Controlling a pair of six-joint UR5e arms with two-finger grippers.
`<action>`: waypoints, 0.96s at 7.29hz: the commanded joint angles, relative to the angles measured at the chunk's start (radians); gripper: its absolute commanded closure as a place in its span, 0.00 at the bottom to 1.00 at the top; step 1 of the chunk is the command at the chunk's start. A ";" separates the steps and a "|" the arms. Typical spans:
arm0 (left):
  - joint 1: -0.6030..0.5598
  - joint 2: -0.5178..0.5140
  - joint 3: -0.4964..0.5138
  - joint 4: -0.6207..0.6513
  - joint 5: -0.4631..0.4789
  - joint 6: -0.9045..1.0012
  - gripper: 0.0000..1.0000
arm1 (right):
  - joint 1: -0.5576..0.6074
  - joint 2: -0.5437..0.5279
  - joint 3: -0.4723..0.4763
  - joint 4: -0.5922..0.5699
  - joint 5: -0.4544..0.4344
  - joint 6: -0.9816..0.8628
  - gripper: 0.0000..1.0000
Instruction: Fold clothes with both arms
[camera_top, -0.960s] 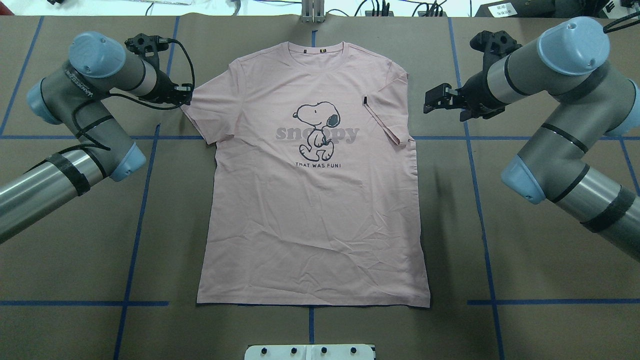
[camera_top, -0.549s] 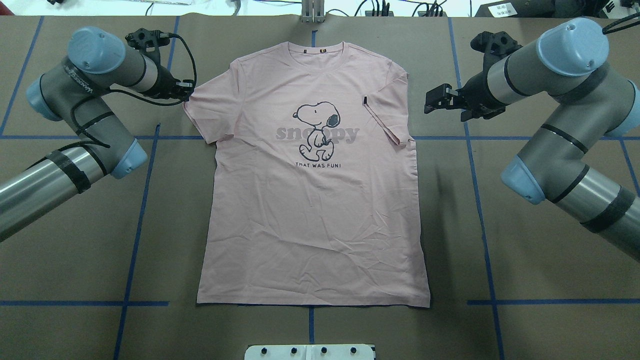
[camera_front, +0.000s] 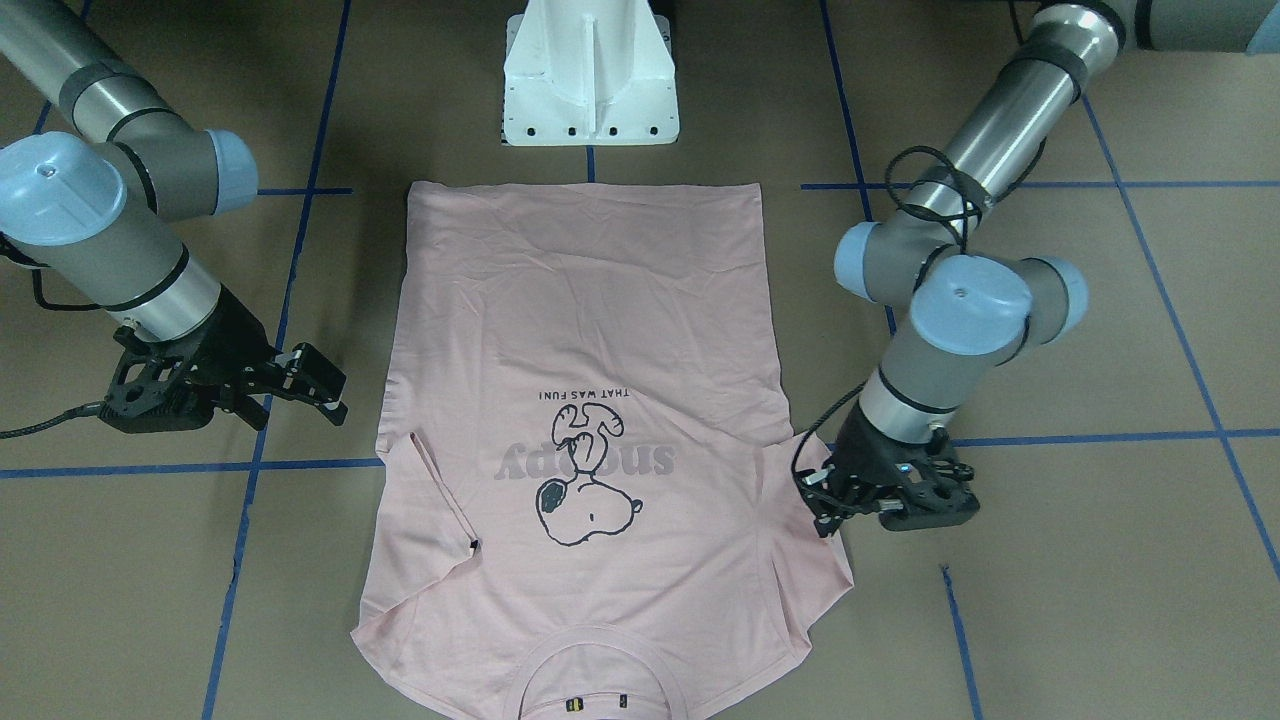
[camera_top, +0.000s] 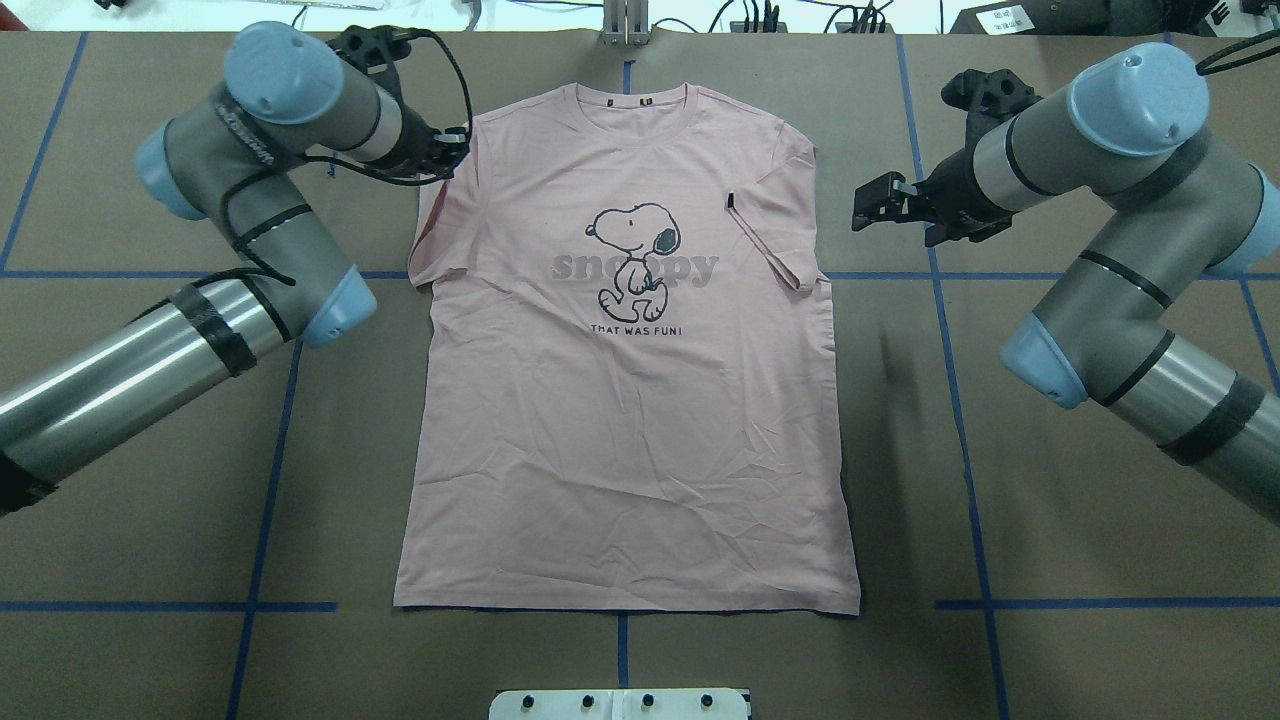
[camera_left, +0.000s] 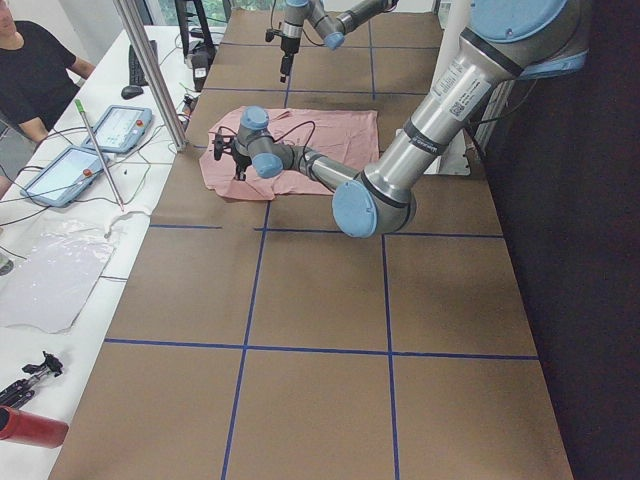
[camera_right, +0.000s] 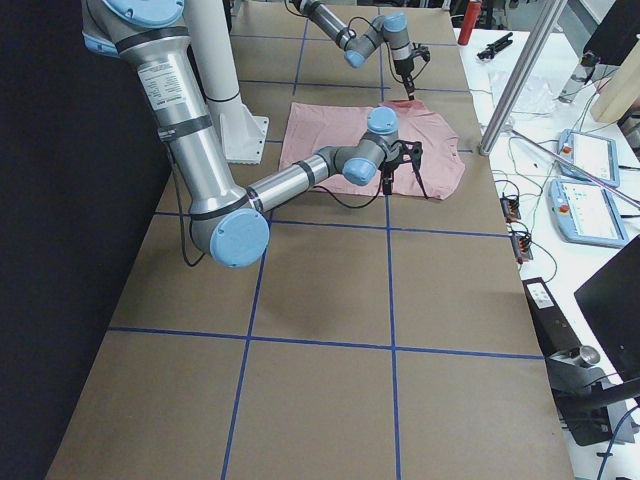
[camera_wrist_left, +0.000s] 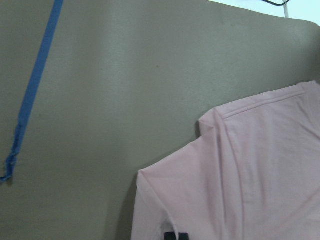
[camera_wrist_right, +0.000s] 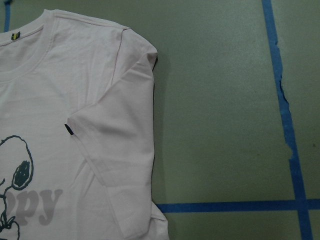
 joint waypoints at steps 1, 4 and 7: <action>0.099 -0.058 0.004 0.049 0.112 -0.084 1.00 | -0.002 0.008 -0.022 0.000 0.000 -0.014 0.00; 0.119 -0.096 0.072 0.023 0.164 -0.084 1.00 | -0.002 0.009 -0.035 0.002 -0.001 -0.026 0.00; 0.116 -0.111 0.139 -0.055 0.218 -0.081 1.00 | 0.000 0.011 -0.036 0.000 -0.001 -0.031 0.00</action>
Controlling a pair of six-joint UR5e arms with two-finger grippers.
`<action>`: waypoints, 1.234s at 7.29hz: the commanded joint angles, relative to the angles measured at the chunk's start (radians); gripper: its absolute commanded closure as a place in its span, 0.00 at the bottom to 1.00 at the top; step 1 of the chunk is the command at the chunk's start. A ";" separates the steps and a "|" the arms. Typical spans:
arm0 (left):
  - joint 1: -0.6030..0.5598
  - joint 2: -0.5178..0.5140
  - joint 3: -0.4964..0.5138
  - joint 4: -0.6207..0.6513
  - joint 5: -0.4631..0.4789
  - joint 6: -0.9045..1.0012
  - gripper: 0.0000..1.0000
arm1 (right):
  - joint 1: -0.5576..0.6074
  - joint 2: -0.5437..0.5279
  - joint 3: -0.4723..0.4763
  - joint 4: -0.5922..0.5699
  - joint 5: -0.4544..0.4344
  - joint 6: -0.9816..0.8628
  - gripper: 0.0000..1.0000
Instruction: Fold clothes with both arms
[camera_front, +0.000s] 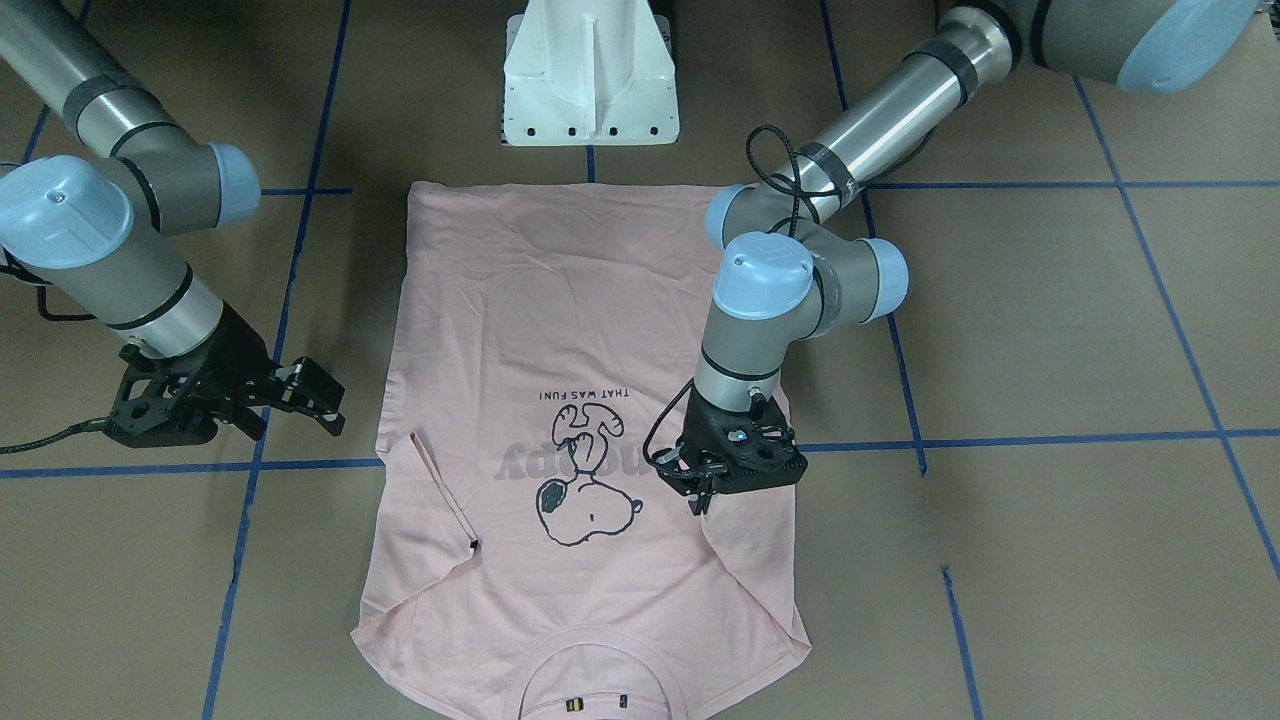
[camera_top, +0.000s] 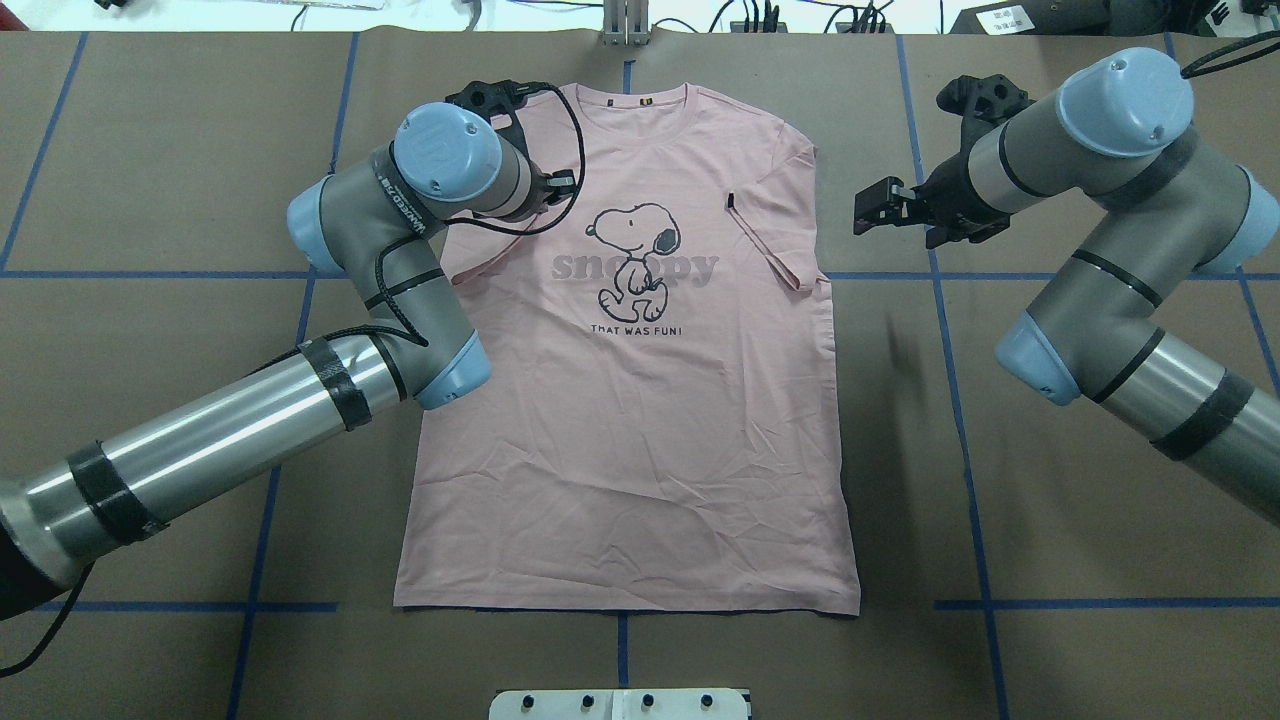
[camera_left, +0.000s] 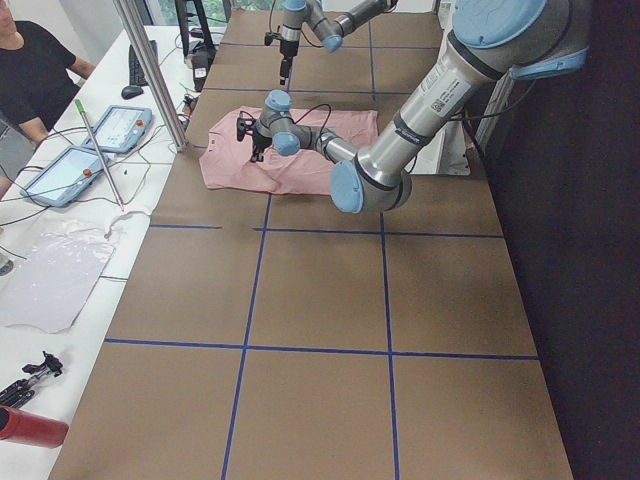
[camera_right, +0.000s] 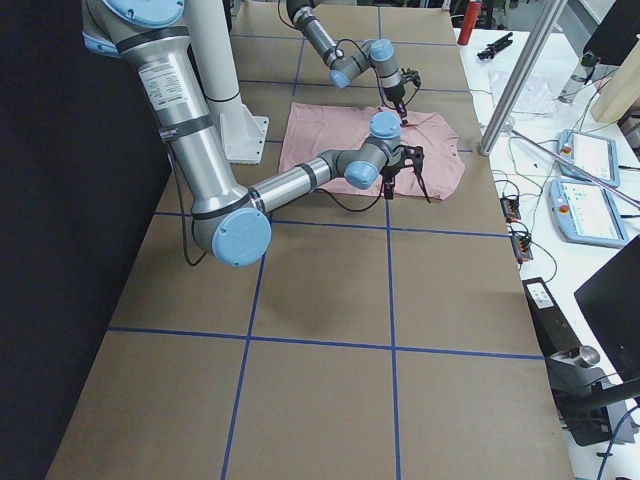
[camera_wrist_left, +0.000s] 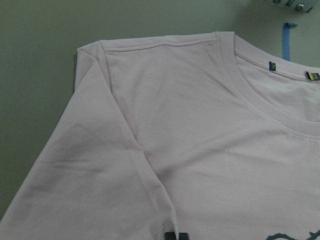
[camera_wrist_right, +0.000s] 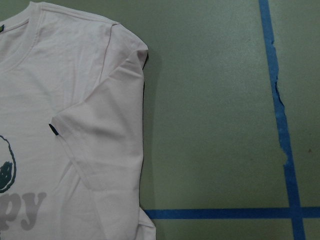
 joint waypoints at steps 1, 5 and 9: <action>-0.002 -0.003 0.047 -0.059 0.044 -0.001 0.85 | 0.000 0.002 -0.004 -0.001 0.000 -0.003 0.00; 0.030 0.246 -0.432 -0.045 -0.045 -0.073 0.27 | -0.076 -0.039 0.134 0.002 -0.052 0.222 0.00; 0.030 0.463 -0.679 -0.045 -0.227 -0.087 0.25 | -0.562 -0.324 0.482 -0.010 -0.550 0.634 0.12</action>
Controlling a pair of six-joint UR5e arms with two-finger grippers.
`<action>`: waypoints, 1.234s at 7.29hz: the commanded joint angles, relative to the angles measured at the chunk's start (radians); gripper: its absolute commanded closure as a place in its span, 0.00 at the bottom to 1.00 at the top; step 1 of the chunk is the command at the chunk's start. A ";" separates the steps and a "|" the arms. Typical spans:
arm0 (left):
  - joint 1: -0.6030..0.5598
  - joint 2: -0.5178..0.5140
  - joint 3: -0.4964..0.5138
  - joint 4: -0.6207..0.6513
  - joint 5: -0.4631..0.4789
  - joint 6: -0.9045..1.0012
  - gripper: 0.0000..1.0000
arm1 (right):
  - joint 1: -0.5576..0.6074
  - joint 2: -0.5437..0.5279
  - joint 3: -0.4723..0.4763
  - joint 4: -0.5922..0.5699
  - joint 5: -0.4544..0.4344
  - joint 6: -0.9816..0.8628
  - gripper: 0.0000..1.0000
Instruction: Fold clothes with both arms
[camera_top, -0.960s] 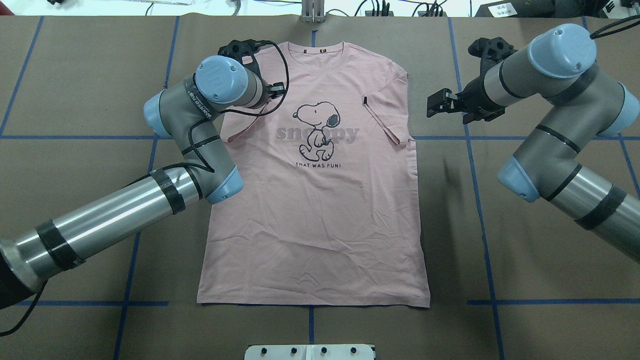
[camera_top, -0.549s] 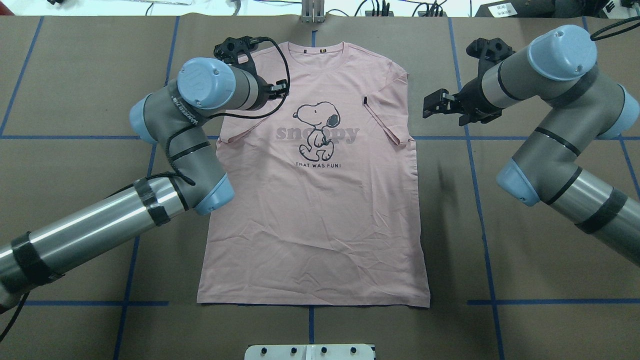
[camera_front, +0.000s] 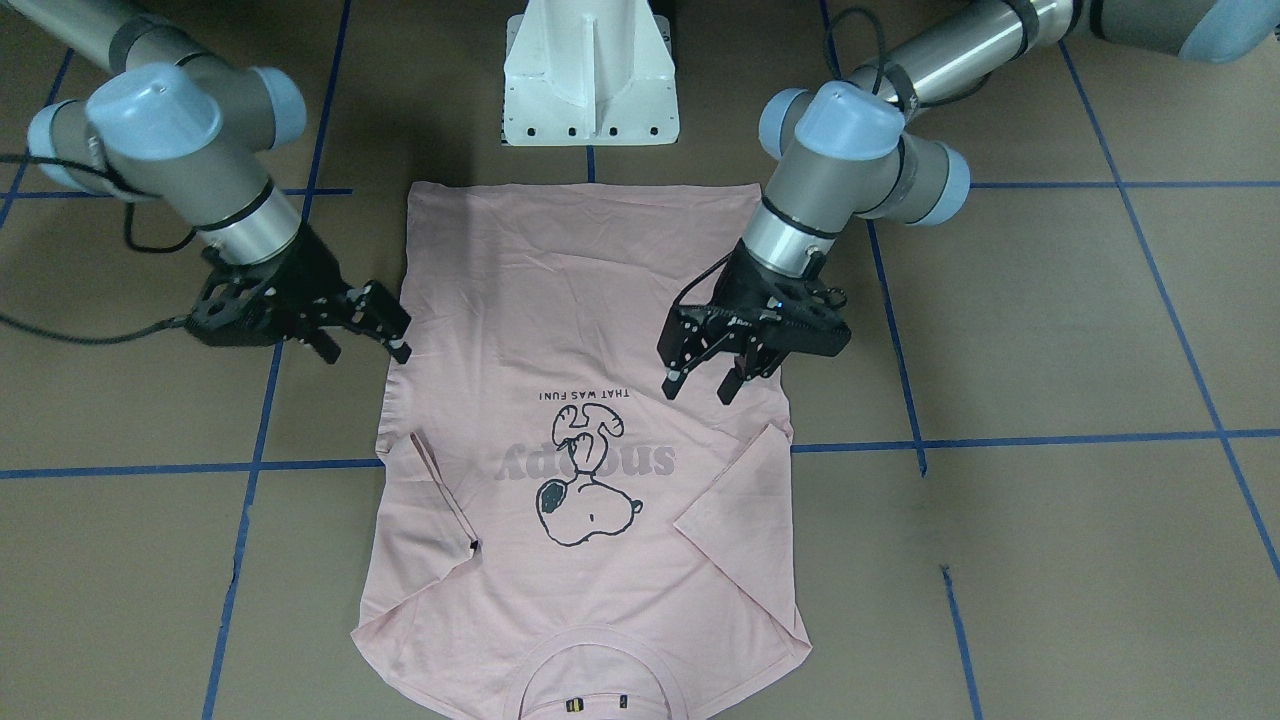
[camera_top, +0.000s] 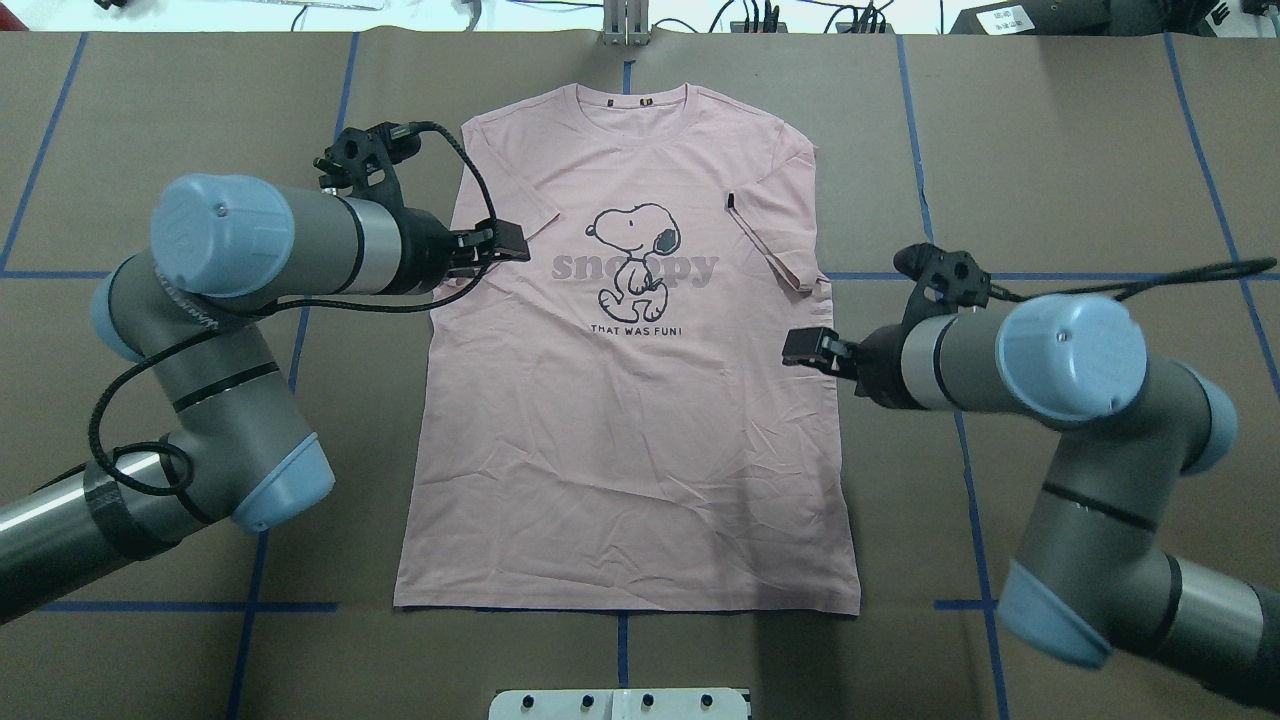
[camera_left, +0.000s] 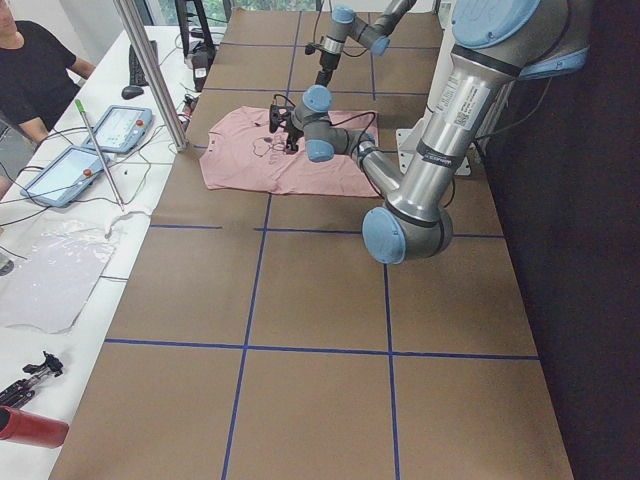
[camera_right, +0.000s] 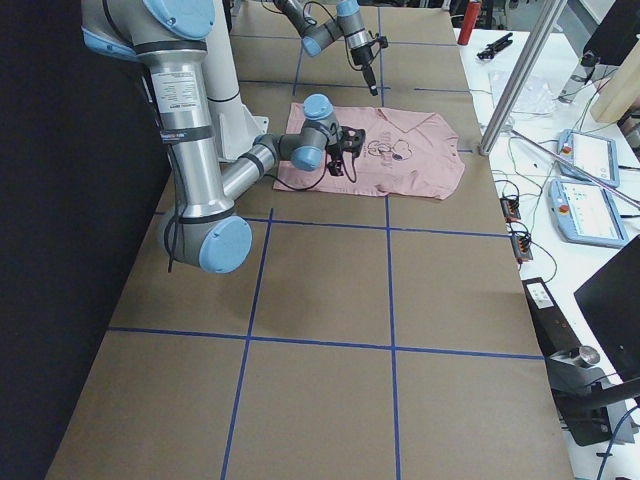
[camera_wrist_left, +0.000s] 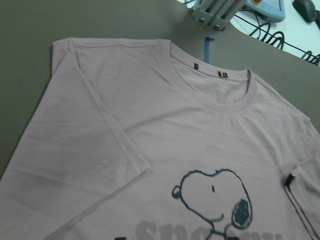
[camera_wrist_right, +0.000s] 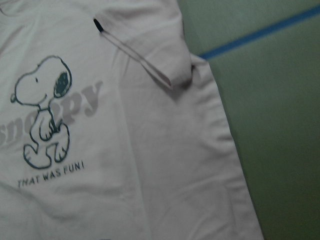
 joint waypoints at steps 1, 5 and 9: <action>0.001 0.063 -0.044 0.004 -0.087 -0.070 0.25 | -0.233 -0.130 0.109 -0.010 -0.249 0.214 0.22; 0.004 0.083 -0.049 0.004 -0.087 -0.074 0.21 | -0.432 -0.138 0.148 -0.203 -0.402 0.417 0.18; 0.004 0.081 -0.046 0.004 -0.085 -0.074 0.20 | -0.440 -0.130 0.141 -0.246 -0.392 0.506 0.19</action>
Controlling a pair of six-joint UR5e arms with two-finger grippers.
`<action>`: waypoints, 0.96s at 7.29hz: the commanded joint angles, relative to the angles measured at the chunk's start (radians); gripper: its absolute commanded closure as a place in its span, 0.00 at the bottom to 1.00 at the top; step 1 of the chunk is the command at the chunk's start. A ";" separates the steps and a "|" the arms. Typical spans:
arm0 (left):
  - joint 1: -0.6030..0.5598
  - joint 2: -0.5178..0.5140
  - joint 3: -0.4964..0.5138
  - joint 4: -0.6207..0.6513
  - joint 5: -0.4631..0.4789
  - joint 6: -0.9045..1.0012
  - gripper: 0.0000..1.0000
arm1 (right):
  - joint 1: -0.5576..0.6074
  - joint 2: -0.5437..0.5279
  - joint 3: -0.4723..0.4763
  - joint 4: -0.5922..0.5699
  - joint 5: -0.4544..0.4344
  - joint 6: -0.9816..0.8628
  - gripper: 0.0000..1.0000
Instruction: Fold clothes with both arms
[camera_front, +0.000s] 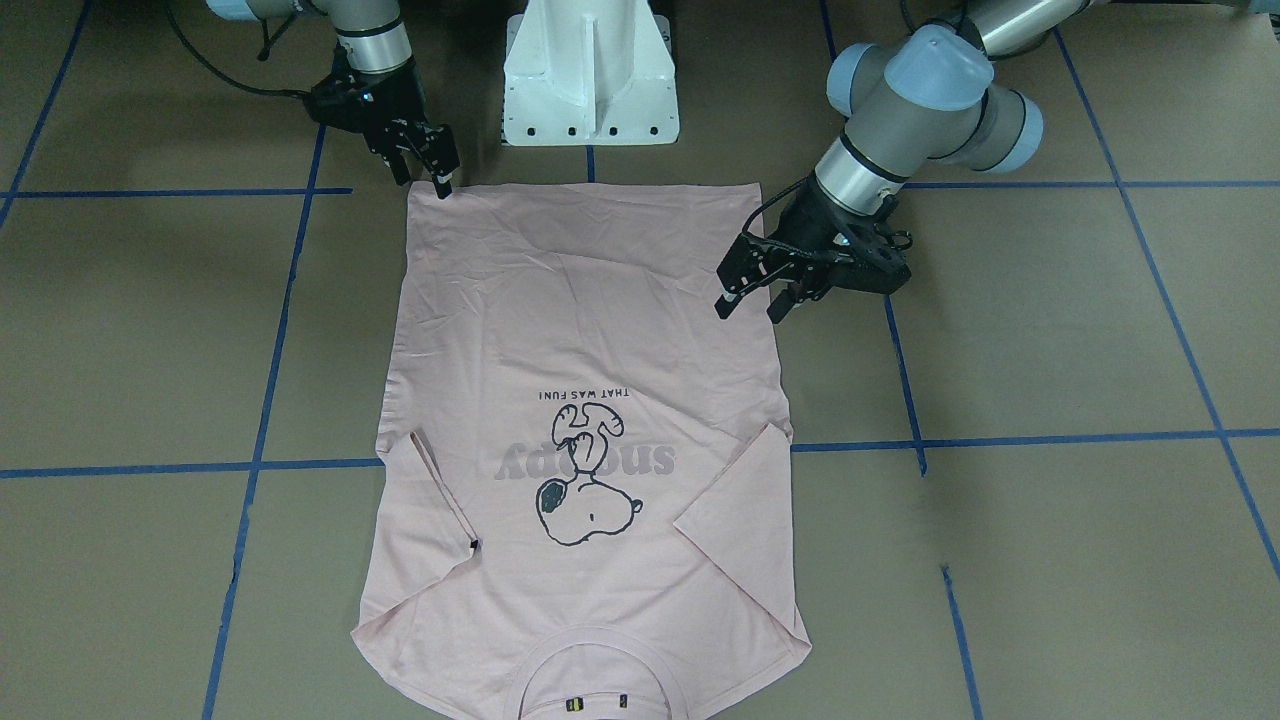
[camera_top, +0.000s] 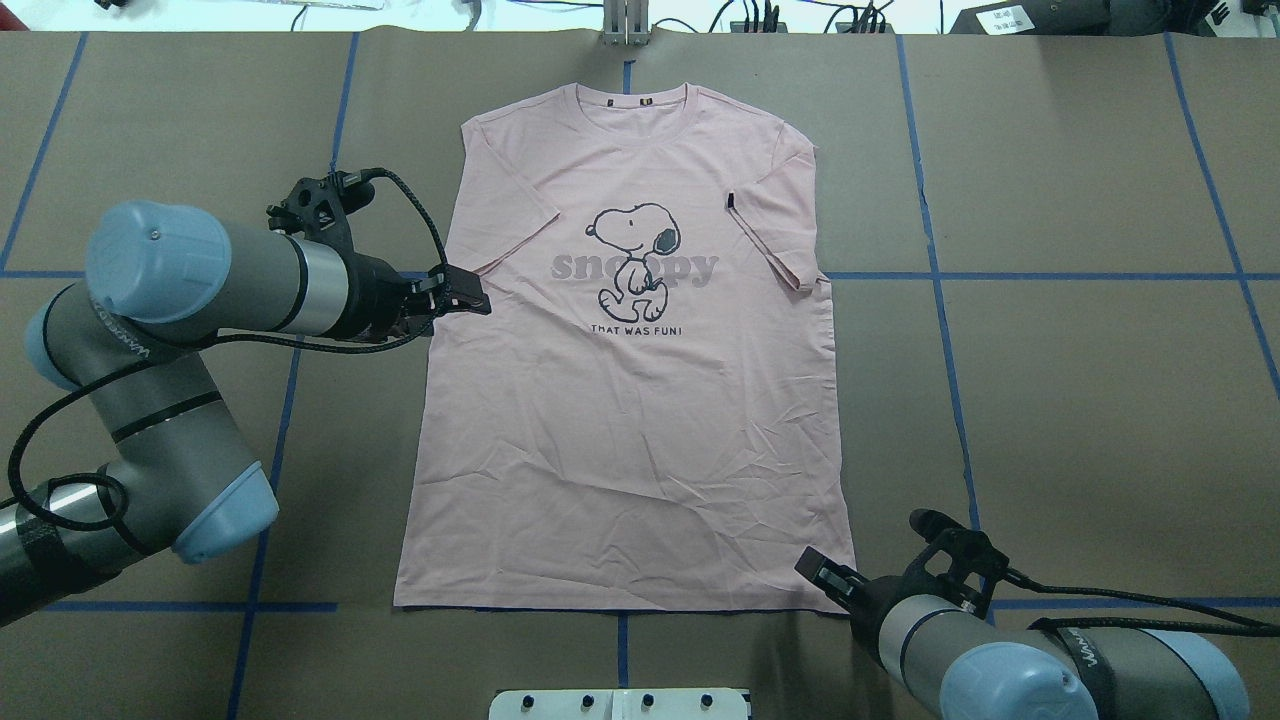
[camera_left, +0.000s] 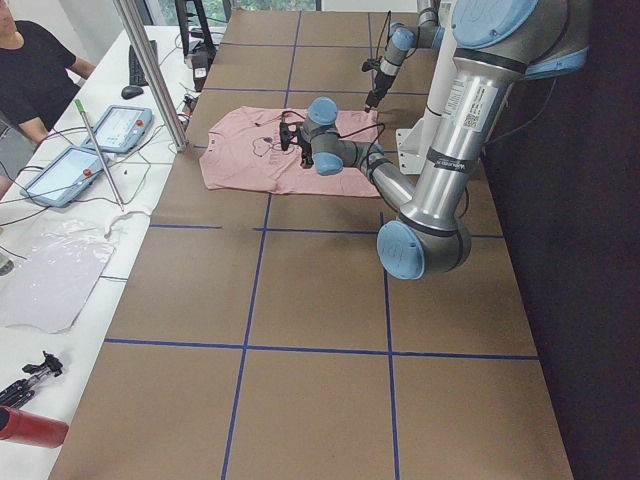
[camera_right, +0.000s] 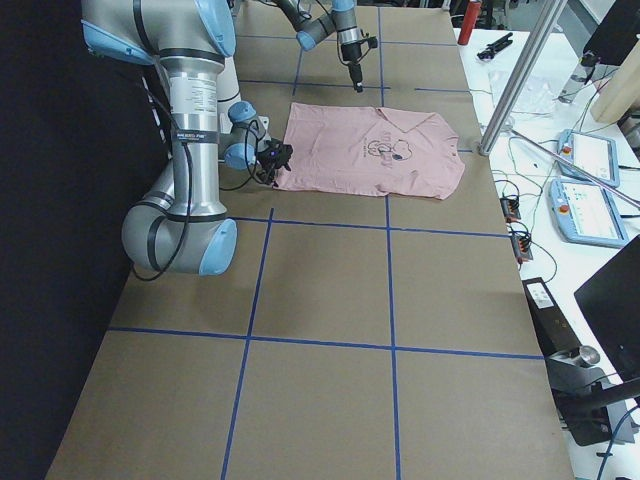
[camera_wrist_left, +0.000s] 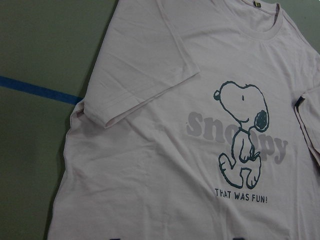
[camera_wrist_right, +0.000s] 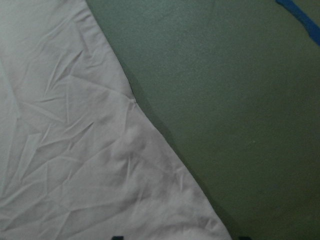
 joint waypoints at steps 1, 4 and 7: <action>0.000 0.000 0.002 0.000 0.001 0.000 0.20 | -0.001 0.001 -0.004 -0.011 0.016 0.054 0.19; 0.000 0.000 0.011 -0.002 0.003 0.002 0.20 | -0.016 0.001 -0.018 -0.014 0.023 0.065 0.20; 0.000 -0.004 0.013 -0.002 0.003 0.000 0.20 | -0.018 0.003 -0.018 -0.040 0.030 0.065 0.30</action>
